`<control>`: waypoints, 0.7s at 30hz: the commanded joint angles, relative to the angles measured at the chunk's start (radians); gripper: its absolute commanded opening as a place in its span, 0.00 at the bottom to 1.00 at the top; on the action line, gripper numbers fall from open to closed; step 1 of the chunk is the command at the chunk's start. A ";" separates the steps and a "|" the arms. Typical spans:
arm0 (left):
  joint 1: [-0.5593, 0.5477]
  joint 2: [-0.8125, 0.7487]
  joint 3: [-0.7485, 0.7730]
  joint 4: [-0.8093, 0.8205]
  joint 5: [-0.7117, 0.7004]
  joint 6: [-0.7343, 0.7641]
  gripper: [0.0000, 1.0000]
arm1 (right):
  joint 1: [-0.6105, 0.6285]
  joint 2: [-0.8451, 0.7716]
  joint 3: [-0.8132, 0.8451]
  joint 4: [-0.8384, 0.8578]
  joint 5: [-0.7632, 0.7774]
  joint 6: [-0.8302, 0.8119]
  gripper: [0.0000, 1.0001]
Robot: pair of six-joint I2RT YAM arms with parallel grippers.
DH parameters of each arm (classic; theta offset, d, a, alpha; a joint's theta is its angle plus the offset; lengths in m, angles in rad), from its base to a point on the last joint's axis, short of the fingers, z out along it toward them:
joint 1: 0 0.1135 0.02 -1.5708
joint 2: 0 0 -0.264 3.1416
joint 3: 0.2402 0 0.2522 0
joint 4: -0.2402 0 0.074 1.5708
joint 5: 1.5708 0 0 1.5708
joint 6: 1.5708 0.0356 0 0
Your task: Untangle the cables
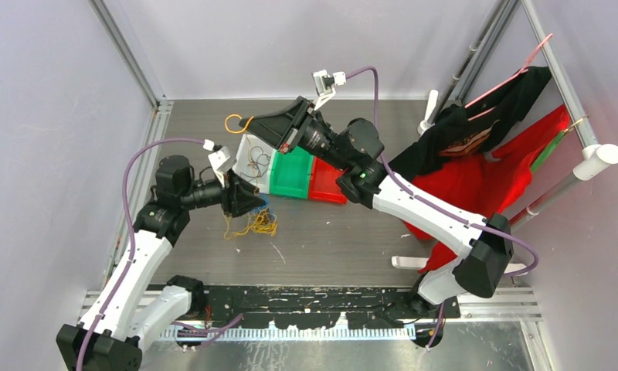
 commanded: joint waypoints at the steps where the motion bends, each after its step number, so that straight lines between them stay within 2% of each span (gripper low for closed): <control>1: -0.005 -0.011 0.036 0.063 -0.074 0.036 0.44 | 0.002 -0.007 0.046 0.053 -0.021 0.024 0.01; 4: -0.004 -0.032 0.045 0.028 -0.077 0.073 0.42 | 0.002 -0.015 0.041 0.044 -0.022 0.016 0.01; 7: -0.004 -0.047 0.044 0.033 -0.082 0.081 0.30 | 0.002 -0.012 0.041 0.044 -0.027 0.018 0.01; 9: -0.005 -0.040 0.052 0.048 -0.059 0.055 0.26 | 0.002 -0.004 0.046 0.047 -0.030 0.030 0.01; 14: -0.006 0.021 0.083 0.070 0.030 -0.037 0.33 | 0.002 0.021 0.064 0.064 -0.040 0.062 0.01; 21: -0.011 0.019 0.069 0.071 0.062 -0.042 0.30 | 0.002 0.035 0.066 0.068 -0.036 0.064 0.01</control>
